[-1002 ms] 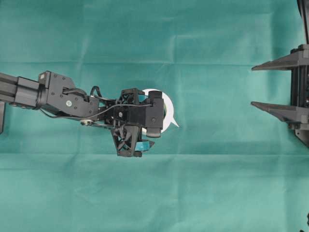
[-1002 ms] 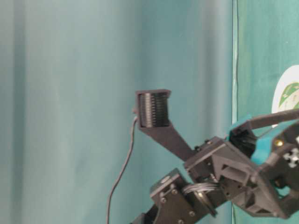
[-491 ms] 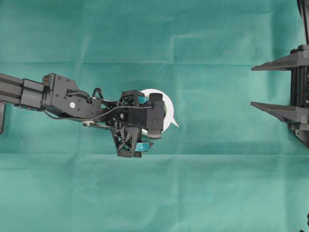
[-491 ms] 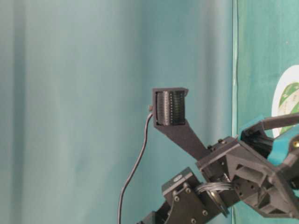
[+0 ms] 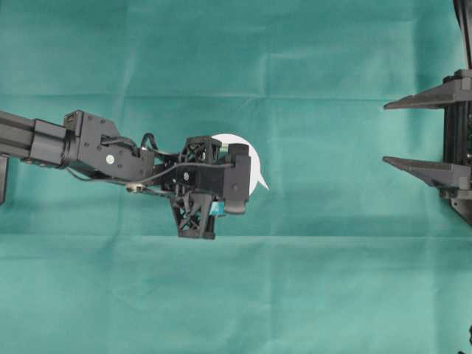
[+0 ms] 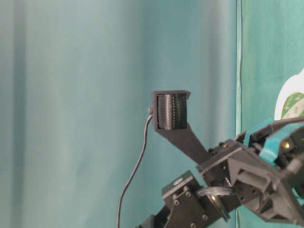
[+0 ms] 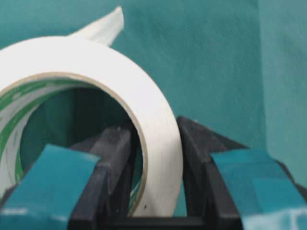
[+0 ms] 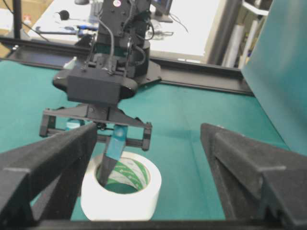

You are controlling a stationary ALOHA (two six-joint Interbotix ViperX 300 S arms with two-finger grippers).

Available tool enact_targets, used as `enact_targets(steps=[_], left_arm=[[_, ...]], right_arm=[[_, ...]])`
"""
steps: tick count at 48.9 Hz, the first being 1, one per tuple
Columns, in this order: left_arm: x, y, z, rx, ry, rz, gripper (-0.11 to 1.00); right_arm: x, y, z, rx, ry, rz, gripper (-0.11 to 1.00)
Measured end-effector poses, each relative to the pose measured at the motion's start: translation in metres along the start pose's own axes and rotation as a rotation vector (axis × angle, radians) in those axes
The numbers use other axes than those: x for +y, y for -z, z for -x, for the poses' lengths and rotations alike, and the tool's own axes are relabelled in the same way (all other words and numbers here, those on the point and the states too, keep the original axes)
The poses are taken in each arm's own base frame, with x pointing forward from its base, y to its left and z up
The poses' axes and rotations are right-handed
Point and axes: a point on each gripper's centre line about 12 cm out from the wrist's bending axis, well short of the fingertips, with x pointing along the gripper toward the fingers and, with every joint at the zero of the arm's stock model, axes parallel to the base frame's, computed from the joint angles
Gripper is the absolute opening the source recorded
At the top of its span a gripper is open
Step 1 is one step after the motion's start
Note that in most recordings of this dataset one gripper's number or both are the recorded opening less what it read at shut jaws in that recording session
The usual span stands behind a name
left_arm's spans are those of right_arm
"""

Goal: Peel off the duct tape with your right arm.
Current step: 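Close the left gripper on the roll rim and lift it upright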

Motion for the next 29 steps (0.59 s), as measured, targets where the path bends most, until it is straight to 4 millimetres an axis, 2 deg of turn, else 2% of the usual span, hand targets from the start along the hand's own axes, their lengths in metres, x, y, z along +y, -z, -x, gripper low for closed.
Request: enact_targets(steps=[7, 15, 29], left_arm=[[-0.006, -0.003, 0.006, 0.01, 0.01, -0.007, 0.22], [-0.01, -0.014, 0.023, 0.009, 0.017, -0.016, 0.22], [-0.012, -0.054, 0.077, -0.071, 0.023, -0.024, 0.22]], right_arm=[[0.0, 0.0, 0.001, -0.008, 0.0, 0.0, 0.85], [0.0, 0.0, 0.001, -0.011, 0.0, 0.0, 0.85], [0.0, 0.0, 0.001, -0.012, 0.0, 0.0, 0.85]])
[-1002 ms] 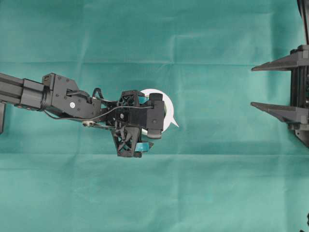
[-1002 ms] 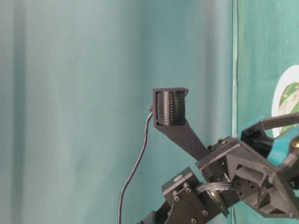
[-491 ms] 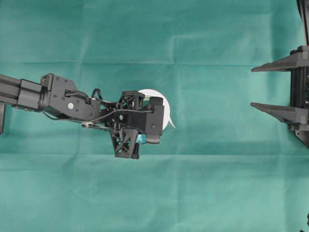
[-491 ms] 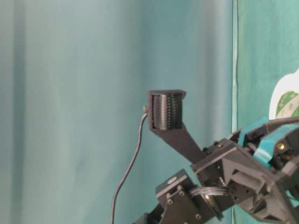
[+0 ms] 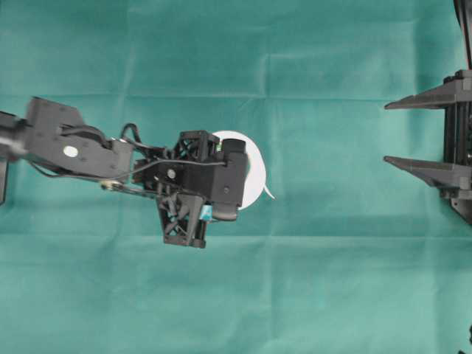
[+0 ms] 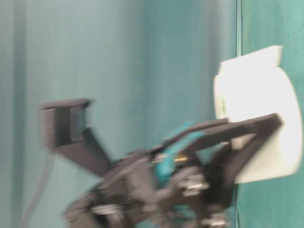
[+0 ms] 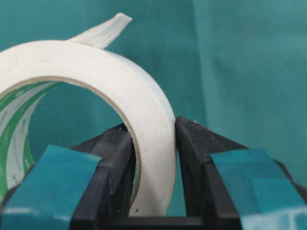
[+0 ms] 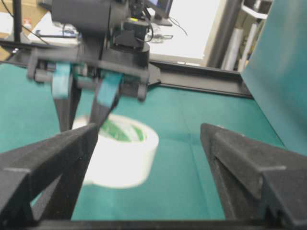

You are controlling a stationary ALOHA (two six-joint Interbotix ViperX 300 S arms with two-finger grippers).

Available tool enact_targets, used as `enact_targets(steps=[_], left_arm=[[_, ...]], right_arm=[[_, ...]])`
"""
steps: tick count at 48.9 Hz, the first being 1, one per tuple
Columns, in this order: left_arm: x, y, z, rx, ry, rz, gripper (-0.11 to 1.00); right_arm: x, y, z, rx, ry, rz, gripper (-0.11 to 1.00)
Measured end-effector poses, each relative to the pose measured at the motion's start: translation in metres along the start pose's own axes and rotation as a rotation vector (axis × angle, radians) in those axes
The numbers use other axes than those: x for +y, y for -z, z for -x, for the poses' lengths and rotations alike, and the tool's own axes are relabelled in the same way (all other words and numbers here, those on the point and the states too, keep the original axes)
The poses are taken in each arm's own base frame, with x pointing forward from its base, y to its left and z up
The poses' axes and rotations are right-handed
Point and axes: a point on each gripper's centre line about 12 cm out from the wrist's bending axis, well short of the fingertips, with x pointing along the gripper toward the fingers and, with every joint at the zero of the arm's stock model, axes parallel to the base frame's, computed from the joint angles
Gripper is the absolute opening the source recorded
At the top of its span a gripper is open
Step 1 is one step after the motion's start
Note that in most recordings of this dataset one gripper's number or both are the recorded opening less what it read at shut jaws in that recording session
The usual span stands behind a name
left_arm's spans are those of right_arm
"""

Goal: Peel off the duct tape with your right arm.
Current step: 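Close the left gripper on the roll rim and lift it upright, then move the right gripper open toward the tape's free end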

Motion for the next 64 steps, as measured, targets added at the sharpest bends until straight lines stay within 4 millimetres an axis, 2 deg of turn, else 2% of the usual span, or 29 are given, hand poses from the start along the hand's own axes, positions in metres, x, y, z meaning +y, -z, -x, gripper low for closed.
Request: enact_targets(steps=[11, 26, 47, 64], left_arm=[[-0.002, -0.022, 0.037, -0.025, 0.005, -0.005, 0.22], [-0.001, -0.04, 0.066, -0.026, 0.004, -0.015, 0.22], [0.007, -0.042, 0.069, -0.03, -0.011, -0.021, 0.22], [0.024, -0.041, 0.07, -0.029, -0.042, 0.01, 0.22]], right_arm=[[0.0, 0.001, 0.0, 0.002, 0.0, 0.0, 0.85], [0.0, 0.0, 0.0, 0.0, 0.0, 0.0, 0.85], [0.0, 0.006, -0.005, 0.032, -0.001, -0.023, 0.85], [0.0, 0.009, -0.033, 0.071, -0.001, -0.025, 0.85]])
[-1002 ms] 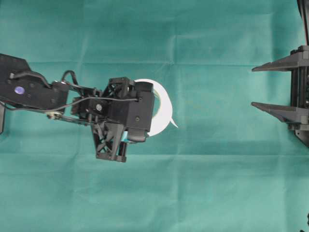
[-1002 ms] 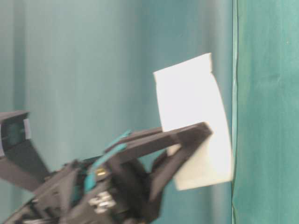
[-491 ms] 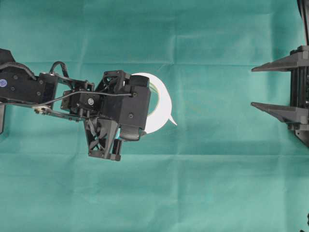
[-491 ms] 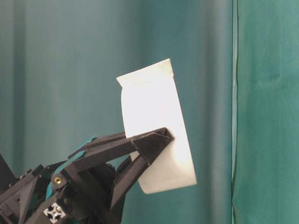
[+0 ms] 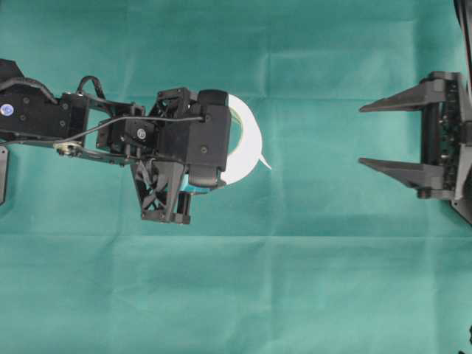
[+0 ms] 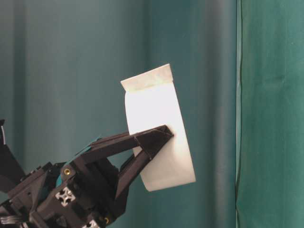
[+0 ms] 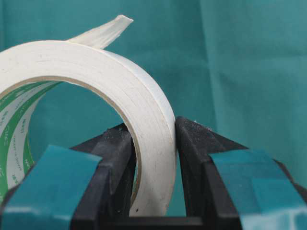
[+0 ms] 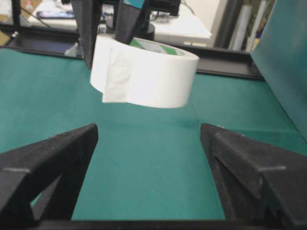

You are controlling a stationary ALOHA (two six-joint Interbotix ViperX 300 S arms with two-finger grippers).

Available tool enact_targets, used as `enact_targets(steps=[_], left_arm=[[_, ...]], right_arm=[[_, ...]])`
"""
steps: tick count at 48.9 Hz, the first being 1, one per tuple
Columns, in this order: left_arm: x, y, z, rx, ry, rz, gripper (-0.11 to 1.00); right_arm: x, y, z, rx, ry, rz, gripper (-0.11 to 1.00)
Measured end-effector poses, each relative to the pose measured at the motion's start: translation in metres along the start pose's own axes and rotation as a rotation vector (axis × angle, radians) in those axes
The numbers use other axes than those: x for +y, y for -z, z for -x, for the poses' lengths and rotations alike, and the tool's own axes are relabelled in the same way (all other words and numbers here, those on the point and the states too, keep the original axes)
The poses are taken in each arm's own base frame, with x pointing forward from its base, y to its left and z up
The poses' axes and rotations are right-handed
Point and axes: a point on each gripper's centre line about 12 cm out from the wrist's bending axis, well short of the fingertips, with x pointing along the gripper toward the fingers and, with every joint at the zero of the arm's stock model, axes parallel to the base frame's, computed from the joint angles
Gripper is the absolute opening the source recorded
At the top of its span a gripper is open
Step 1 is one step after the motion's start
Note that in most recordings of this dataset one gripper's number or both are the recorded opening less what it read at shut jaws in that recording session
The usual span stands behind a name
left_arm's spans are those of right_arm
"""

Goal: Peel off the duct tape with your right arm.
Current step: 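Move the right gripper open toward the tape's free end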

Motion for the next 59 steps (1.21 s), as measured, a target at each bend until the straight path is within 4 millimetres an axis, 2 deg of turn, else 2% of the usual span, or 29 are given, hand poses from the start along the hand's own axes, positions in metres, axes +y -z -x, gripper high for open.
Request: enact_targets(steps=[39, 59], left_arm=[[0.002, 0.0, 0.0, 0.0, -0.003, 0.002, 0.22], [0.002, 0.001, -0.001, 0.003, -0.003, 0.002, 0.22]], right_arm=[[0.003, 0.008, -0.091, 0.108, -0.021, 0.028, 0.85], [0.003, 0.017, -0.124, 0.142, -0.02, 0.029, 0.85]])
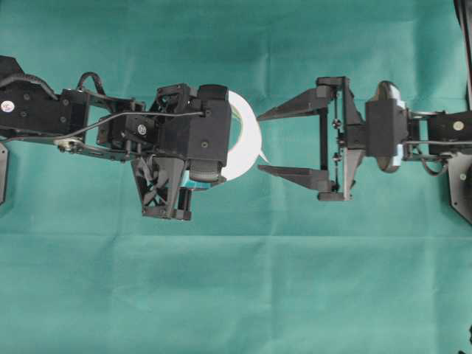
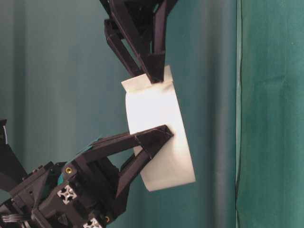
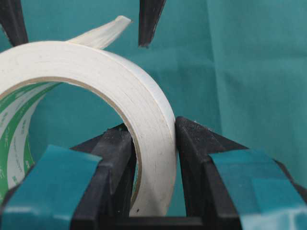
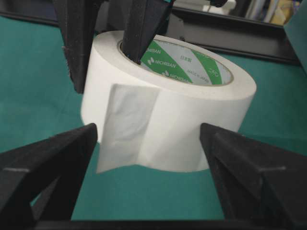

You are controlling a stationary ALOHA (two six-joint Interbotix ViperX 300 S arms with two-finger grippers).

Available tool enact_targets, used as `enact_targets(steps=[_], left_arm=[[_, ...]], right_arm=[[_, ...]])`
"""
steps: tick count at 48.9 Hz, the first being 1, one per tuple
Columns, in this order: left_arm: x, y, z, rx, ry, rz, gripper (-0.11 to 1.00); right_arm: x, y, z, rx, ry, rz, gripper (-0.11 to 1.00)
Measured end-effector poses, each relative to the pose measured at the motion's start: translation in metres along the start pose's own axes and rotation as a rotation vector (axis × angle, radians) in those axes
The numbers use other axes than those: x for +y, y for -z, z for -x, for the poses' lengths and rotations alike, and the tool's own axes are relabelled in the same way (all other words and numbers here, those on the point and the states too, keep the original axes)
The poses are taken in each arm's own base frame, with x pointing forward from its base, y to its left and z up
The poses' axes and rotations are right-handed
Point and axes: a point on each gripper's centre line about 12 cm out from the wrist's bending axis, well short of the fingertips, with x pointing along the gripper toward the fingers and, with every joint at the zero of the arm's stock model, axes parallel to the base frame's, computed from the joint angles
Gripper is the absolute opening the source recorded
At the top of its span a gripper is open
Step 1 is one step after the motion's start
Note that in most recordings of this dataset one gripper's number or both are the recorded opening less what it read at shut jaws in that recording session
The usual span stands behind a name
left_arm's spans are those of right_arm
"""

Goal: Peel off the duct tape with your right arm.
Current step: 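Move the right gripper open toward the tape's free end, then pinch the tape's free end with the right gripper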

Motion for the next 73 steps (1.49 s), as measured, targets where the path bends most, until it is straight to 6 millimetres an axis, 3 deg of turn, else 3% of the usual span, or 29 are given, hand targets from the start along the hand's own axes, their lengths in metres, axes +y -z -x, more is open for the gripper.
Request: enact_targets(steps=[17, 19, 27, 30, 73], left_arm=[[-0.0002, 0.0026, -0.0006, 0.006, 0.0, 0.002, 0.22], [-0.0002, 0.0026, -0.0006, 0.006, 0.0, 0.0, 0.22], [0.0003, 0.0044, -0.0012, 0.011, 0.0, 0.003, 0.22], [0.0003, 0.0055, -0.0017, 0.014, 0.0, 0.003, 0.22], [0.002, 0.0074, -0.0024, 0.019, -0.003, 0.004, 0.22]], right_arm=[[-0.0001, 0.0021, -0.0034, 0.002, 0.0, -0.002, 0.79], [-0.0001, 0.0021, -0.0034, 0.002, 0.0, -0.002, 0.72], [-0.0012, 0.0019, -0.0034, 0.0, 0.003, -0.002, 0.24], [-0.0012, 0.0025, -0.0032, 0.002, 0.003, -0.002, 0.15], [-0.0011, 0.0055, -0.001, 0.009, 0.003, 0.001, -0.09]])
